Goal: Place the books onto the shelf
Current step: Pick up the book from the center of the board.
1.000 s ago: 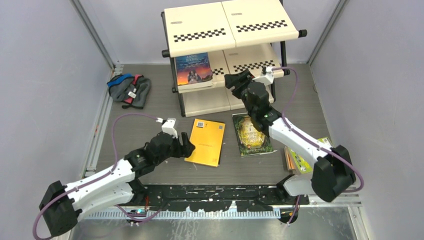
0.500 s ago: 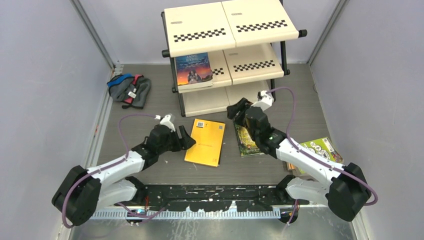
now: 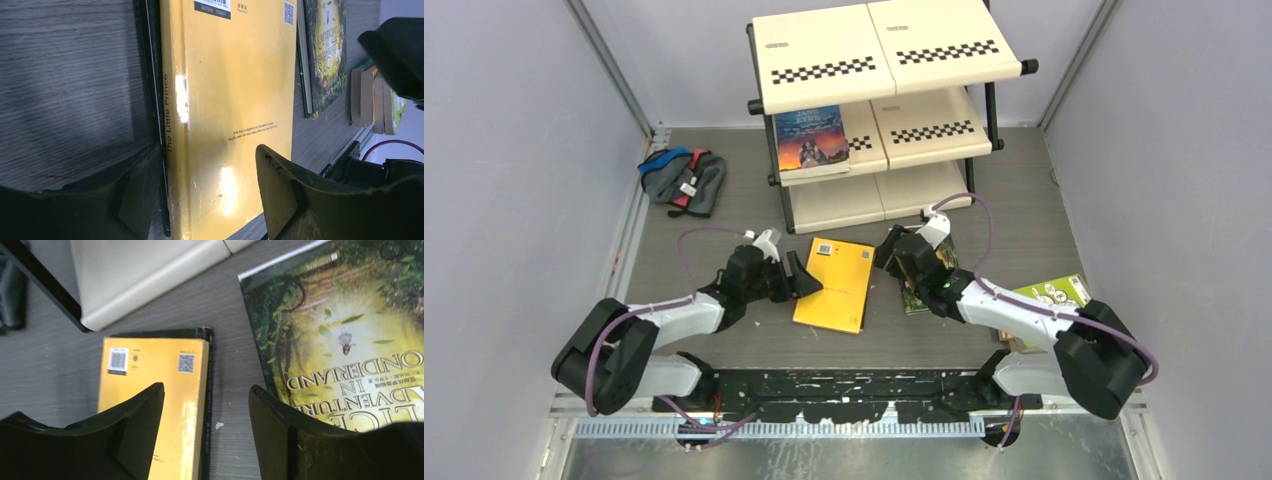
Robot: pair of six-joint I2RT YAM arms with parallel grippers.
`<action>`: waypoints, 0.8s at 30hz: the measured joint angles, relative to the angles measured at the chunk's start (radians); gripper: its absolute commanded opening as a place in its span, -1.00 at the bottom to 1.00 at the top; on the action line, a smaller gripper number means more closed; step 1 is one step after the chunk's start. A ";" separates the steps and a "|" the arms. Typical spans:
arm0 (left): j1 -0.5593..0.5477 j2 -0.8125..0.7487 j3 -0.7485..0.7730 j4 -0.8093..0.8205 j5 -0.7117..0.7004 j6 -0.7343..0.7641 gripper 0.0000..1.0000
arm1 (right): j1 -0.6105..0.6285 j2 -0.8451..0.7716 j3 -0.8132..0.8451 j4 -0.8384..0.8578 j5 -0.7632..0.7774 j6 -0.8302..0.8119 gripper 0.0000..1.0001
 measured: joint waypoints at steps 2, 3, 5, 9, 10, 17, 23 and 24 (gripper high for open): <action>0.013 0.007 -0.005 0.016 0.021 -0.005 0.30 | 0.007 0.036 -0.010 0.003 0.000 0.010 0.37; 0.021 0.014 -0.008 0.026 0.033 -0.008 0.28 | 0.010 0.048 -0.014 0.005 0.000 0.016 0.37; 0.031 0.030 -0.011 0.048 0.056 -0.012 0.25 | 0.018 0.078 -0.024 0.008 0.000 0.026 0.37; 0.048 0.063 -0.022 0.094 0.097 -0.021 0.22 | 0.035 0.132 -0.041 0.024 -0.009 0.049 0.37; 0.050 0.068 -0.025 0.103 0.103 -0.022 0.20 | 0.040 0.146 -0.044 0.033 -0.012 0.054 0.37; 0.060 0.070 -0.034 0.123 0.120 -0.040 0.13 | 0.091 0.228 -0.043 0.106 -0.037 0.084 0.37; 0.059 0.030 -0.045 0.107 0.153 -0.062 0.09 | 0.117 0.259 -0.038 0.158 -0.057 0.106 0.38; 0.059 0.015 -0.045 0.102 0.158 -0.066 0.08 | 0.118 0.262 -0.037 0.166 -0.059 0.108 0.37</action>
